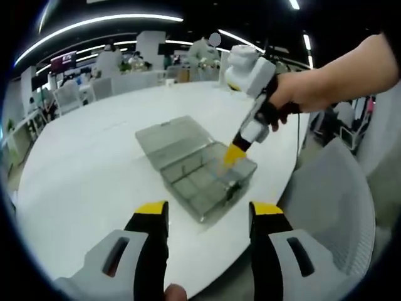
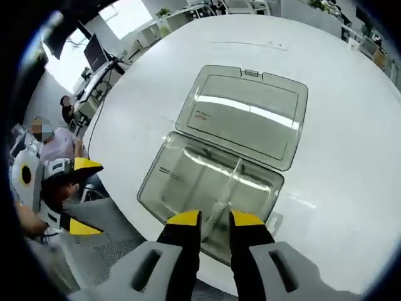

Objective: Insert the divider into the dual guide fixture by aligning both edges with the guide slots and pushing it downward to the bottom, including one-sided entry, uneven engagement, binding, and posture correction.

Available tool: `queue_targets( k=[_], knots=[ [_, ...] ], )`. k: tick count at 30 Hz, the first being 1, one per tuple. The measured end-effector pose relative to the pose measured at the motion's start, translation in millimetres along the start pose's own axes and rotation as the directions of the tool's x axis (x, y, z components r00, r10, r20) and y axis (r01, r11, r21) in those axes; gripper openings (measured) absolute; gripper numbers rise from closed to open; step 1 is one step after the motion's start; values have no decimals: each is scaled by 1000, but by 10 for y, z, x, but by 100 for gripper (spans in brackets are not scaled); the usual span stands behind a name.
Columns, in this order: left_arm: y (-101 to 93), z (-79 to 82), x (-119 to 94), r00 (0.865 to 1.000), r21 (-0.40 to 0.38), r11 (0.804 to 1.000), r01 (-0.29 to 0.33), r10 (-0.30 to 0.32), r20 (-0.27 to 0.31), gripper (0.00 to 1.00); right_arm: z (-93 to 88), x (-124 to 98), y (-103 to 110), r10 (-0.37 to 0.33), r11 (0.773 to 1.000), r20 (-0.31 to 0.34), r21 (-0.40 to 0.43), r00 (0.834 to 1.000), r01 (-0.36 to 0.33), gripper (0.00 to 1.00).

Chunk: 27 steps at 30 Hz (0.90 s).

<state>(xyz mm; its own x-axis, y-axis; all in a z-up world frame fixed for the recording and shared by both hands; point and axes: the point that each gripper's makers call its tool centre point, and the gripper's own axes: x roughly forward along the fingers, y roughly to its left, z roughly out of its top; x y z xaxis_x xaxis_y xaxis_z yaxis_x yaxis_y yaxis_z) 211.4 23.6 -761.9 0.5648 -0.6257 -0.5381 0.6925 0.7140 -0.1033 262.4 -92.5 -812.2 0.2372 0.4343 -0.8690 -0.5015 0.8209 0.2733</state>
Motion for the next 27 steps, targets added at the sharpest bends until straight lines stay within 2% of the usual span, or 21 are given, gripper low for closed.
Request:
queue_targets(
  k=[1, 2, 5, 7, 8, 11, 14, 16, 20, 25, 26, 27],
  knots=[
    [7, -7, 5, 1000, -3, 1000, -2, 2, -4, 49, -11, -24, -10, -1, 1000, 6, -9, 1000, 1, 13],
    [15, -12, 10, 1000, -10, 1000, -3, 2, -8, 49, -10, -46, -1, 19, 998, 18, -53, 1000, -18, 13],
    [33, -24, 17, 1000, -20, 1000, -7, 7, -17, 49, 7, -120, 23, 30, 997, 64, -76, 997, -26, 14],
    [50, -43, 26, 1000, -27, 1000, -12, 11, -28, 49, 85, -155, 98, 78, 989, 128, -132, 989, -61, 15],
    [54, -46, 28, 999, -29, 1000, -13, 12, -30, 49, 90, -164, 106, 81, 989, 135, -136, 988, -62, 16],
    [86, -70, 29, 999, -40, 999, -25, 23, -46, 50, 142, -229, 187, 132, 969, 193, -231, 972, -85, 17],
    [114, -81, 25, 998, -49, 998, -37, 35, -58, 50, 129, -281, 210, 150, 961, 217, -262, 965, -91, 22],
    [146, -83, 24, 997, -53, 997, -48, 45, -68, 50, 182, -329, 230, 176, 947, 270, -310, 947, -88, 22],
    [198, -53, 10, 995, -49, 997, -68, 63, -83, 51, 149, -389, 219, 198, 943, 299, -318, 934, -99, 25],
    [286, -21, 10, 991, -56, 995, -87, 80, -104, 52, 162, -474, 222, 247, 932, 354, -343, 902, -120, 31],
    [308, -20, 16, 990, -68, 994, -90, 82, -113, 53, 189, -507, 252, 272, 925, 382, -357, 883, -130, 32],
    [323, -15, 20, 990, -71, 993, -93, 84, -115, 53, 182, -522, 258, 280, 925, 387, -354, 879, -139, 34]
  ],
)
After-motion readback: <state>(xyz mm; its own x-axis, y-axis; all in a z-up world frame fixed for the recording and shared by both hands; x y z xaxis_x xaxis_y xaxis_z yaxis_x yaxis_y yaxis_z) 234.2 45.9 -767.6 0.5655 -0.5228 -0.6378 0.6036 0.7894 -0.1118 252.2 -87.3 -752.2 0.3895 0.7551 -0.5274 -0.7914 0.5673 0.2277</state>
